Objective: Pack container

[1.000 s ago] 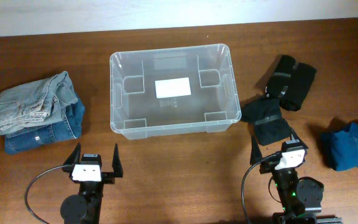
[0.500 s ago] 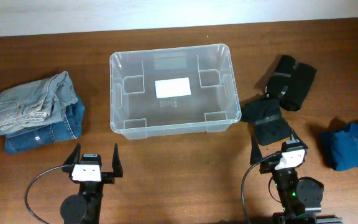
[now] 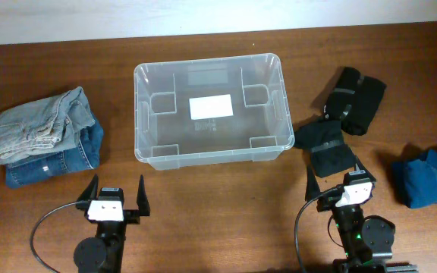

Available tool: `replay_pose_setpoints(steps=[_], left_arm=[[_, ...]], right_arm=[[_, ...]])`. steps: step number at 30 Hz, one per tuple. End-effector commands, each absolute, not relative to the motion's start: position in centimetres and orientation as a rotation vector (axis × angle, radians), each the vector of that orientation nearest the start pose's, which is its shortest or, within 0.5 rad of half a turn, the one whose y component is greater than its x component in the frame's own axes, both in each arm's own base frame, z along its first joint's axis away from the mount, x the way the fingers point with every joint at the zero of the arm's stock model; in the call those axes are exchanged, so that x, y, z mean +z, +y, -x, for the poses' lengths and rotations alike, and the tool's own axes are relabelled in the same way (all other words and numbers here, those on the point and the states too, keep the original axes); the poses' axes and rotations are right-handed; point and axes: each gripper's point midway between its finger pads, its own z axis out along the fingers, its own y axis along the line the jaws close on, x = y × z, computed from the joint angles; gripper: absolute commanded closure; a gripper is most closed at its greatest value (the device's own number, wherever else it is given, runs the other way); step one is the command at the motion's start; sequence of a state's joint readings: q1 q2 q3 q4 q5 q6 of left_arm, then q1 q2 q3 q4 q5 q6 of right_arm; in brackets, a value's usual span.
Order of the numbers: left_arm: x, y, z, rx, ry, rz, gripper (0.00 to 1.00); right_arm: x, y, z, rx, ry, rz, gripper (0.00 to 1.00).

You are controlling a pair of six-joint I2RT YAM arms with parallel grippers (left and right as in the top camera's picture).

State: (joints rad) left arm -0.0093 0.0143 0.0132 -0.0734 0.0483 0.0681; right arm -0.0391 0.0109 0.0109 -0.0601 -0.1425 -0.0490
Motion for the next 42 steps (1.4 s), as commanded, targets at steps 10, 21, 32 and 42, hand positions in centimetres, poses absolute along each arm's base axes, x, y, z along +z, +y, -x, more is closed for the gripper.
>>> replay_pose_setpoints(steps=[10,21,32,42], left_arm=[[24.6,-0.3,-24.6,-0.005,1.668,-0.02,0.01],[29.9,-2.6,-33.2,-0.347,2.124,-0.052,0.01],[20.5,9.1,-37.3,-0.333,2.207,1.065,0.05],[17.5,18.3,-32.9,-0.269,1.942,1.577,0.01]], right_arm=[[15.8,1.5,-24.5,0.048,1.634,0.115,0.01],[15.8,1.5,-24.5,0.048,1.634,0.115,0.01],[15.8,1.5,-24.5,0.047,1.634,0.115,0.01],[15.8,1.5,-24.5,0.048,1.634,0.115,0.01]])
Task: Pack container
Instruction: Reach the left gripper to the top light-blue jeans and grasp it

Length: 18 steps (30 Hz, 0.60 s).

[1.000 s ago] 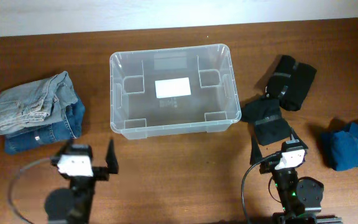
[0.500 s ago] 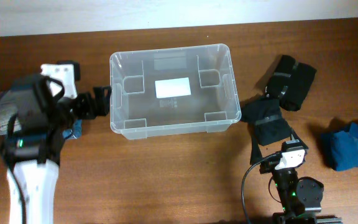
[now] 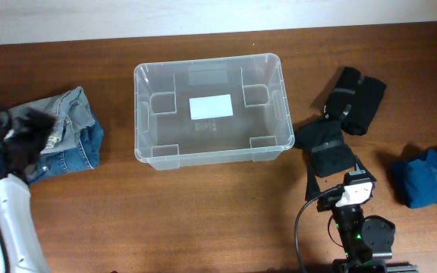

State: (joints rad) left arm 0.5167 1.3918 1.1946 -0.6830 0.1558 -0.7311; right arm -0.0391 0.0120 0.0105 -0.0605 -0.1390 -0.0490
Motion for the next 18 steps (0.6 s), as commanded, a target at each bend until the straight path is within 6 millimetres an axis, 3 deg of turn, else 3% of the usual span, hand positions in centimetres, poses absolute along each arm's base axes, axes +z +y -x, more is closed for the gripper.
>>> replay_pose_setpoints(steps=[1,8,18], left_arm=[[16.9,18.8,-32.7,-0.263,1.931,1.591,0.01],[12.1,21.3,-32.8,-0.272,1.831,1.688,0.01],[8.1,23.7,-36.4,-0.289,1.797,1.643,0.01]], right_arm=[[15.8,1.5,-24.5,0.048,1.634,0.115,0.01],[15.8,1.5,-24.5,0.048,1.634,0.115,0.01],[15.8,1.5,-24.5,0.047,1.634,0.115,0.01]])
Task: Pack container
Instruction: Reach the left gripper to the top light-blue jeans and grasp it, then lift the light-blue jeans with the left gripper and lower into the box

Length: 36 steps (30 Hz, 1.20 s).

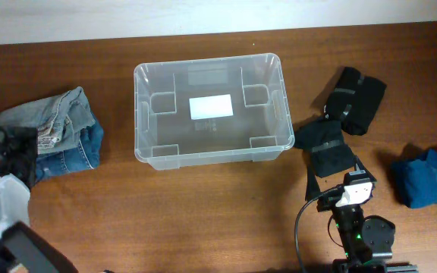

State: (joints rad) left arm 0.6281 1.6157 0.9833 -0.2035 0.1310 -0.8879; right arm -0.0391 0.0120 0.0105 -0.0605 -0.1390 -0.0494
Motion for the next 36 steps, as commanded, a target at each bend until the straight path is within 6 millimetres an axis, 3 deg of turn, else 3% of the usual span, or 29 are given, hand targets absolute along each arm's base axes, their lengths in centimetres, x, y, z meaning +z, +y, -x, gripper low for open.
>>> replay_pose_setpoints(steps=[1,5,9,10,11,13,14,20,26,32,36], left_arm=[[7.6,23.9,-36.7,-0.29,1.797,1.642,0.02],[5.9,24.1,-37.3,-0.291,1.808,1.646,0.07],[5.7,24.1,-38.5,-0.306,1.796,1.607,0.5],[6.0,24.0,-39.1,-0.324,1.791,1.583,0.69],[6.5,23.7,-39.7,-0.353,1.784,1.551,0.8],[7.9,23.1,-41.2,-0.44,1.767,1.472,0.96],[8.8,22.6,-42.1,-0.505,1.758,1.414,0.99],[13.3,19.2,-44.9,-0.793,1.757,1.145,0.99],[18.9,15.5,-46.2,-0.877,1.786,0.848,0.99],[28.3,11.9,-46.0,-0.74,1.722,0.449,0.99],[35.5,8.2,-44.0,-0.572,1.624,0.125,0.99]], right_arm=[[15.8,1.5,-24.5,0.047,1.634,0.115,0.01],[15.8,1.5,-24.5,0.047,1.634,0.115,0.01],[15.8,1.5,-24.5,0.047,1.634,0.115,0.02],[15.8,1.5,-24.5,0.048,1.634,0.115,0.01],[15.8,1.5,-24.5,0.048,1.634,0.115,0.01],[15.8,1.5,-24.5,0.048,1.634,0.115,0.01],[15.8,1.5,-24.5,0.047,1.634,0.115,0.02],[15.8,1.5,-24.5,0.047,1.634,0.115,0.01],[15.8,1.5,-24.5,0.047,1.634,0.115,0.02],[15.8,1.5,-24.5,0.047,1.634,0.115,0.01],[15.8,1.5,-24.5,0.048,1.634,0.115,0.02]])
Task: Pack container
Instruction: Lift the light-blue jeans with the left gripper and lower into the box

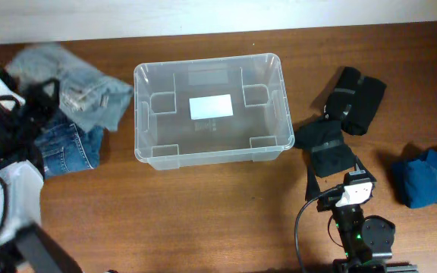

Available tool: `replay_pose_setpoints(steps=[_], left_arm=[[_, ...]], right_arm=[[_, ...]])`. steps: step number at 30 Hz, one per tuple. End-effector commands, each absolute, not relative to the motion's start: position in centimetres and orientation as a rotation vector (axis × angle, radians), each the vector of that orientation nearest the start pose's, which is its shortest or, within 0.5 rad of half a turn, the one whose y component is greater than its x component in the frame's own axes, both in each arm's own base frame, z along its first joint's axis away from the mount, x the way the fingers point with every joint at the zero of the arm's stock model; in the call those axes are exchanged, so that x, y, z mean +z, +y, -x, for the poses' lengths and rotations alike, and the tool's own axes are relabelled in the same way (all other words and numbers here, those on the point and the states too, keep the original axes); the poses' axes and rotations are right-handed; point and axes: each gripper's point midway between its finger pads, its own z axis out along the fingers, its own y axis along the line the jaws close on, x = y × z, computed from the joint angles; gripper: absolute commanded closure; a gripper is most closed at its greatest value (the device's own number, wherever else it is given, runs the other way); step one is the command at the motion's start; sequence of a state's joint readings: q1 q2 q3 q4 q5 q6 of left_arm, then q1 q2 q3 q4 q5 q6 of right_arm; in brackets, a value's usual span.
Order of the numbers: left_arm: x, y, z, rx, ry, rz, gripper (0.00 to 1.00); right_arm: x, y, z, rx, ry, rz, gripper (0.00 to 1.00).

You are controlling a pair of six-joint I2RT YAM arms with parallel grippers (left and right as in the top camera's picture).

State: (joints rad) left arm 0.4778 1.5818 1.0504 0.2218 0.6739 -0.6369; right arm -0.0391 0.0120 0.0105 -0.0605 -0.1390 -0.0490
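The clear plastic container (211,106) stands empty at the table's middle. My left gripper (42,97) is raised at the far left, shut on the light blue jeans (86,89), which hang lifted and spread toward the container's left wall. A dark blue pair of jeans (70,148) still lies on the table beneath them. My right gripper (335,179) rests open near the front right, its fingers just at the near edge of a black garment (328,148).
A second black folded garment (357,98) lies right of the container. A dark blue folded cloth (429,178) sits at the far right edge. The left arm's white link (14,193) crosses the front left corner.
The left gripper has gone from the near edge of the jeans pile to above it. The light blue jeans are now lifted off the dark pair and shifted toward the container.
Both arms were parked at the front with grippers open and the jeans stacked at the left. Then the left arm was over the pile, then at its near edge. Now it holds the light jeans up. The right arm stayed still.
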Motion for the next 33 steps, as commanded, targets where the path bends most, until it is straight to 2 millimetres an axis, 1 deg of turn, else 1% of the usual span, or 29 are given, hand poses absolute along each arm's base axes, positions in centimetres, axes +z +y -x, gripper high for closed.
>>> replay_pose_setpoints(steps=[1,4,6,8,10,11,12,14,16,20,24,26,28,30,33], left_arm=[[36.5,7.4,-43.5,-0.544,1.603,0.07,0.99],[40.2,4.0,-41.5,-0.469,1.525,-0.106,0.99],[41.9,1.7,-40.3,-0.456,1.482,-0.199,0.99],[43.1,-1.7,-38.9,-0.447,1.428,-0.363,0.99],[43.3,-5.0,-37.8,-0.432,1.377,-0.53,0.99],[43.1,-6.6,-37.3,-0.414,1.35,-0.618,0.99],[42.3,-8.7,-37.0,-0.373,1.322,-0.729,0.99],[40.9,-10.7,-36.9,-0.307,1.302,-0.848,0.99],[39.4,-12.1,-37.1,-0.214,1.3,-0.938,0.99],[36.3,-13.7,-38.4,0.07,1.284,-1.126,0.99],[34.7,-13.9,-40.1,0.395,1.239,-1.267,1.0],[33.9,-14.2,-41.1,0.581,1.182,-1.37,1.0],[33.0,-14.6,-41.9,0.721,1.127,-1.459,0.99],[32.1,-15.1,-42.9,0.818,1.086,-1.526,1.0],[30.0,-16.3,-44.2,0.888,1.04,-1.606,1.0]], right_arm=[[15.8,1.5,-24.5,0.047,1.634,0.115,0.02],[15.8,1.5,-24.5,0.047,1.634,0.115,0.01],[15.8,1.5,-24.5,0.048,1.634,0.115,0.02],[15.8,1.5,-24.5,0.047,1.634,0.115,0.01],[15.8,1.5,-24.5,0.047,1.634,0.115,0.01],[15.8,1.5,-24.5,0.047,1.634,0.115,0.02],[15.8,1.5,-24.5,0.047,1.634,0.115,0.01],[15.8,1.5,-24.5,0.048,1.634,0.115,0.02],[15.8,1.5,-24.5,0.047,1.634,0.115,0.01],[15.8,1.5,-24.5,0.047,1.634,0.115,0.02],[15.8,1.5,-24.5,0.047,1.634,0.115,0.02],[15.8,1.5,-24.5,0.047,1.634,0.115,0.01],[15.8,1.5,-24.5,0.048,1.634,0.115,0.02],[15.8,1.5,-24.5,0.047,1.634,0.115,0.01],[15.8,1.5,-24.5,0.047,1.634,0.115,0.02]])
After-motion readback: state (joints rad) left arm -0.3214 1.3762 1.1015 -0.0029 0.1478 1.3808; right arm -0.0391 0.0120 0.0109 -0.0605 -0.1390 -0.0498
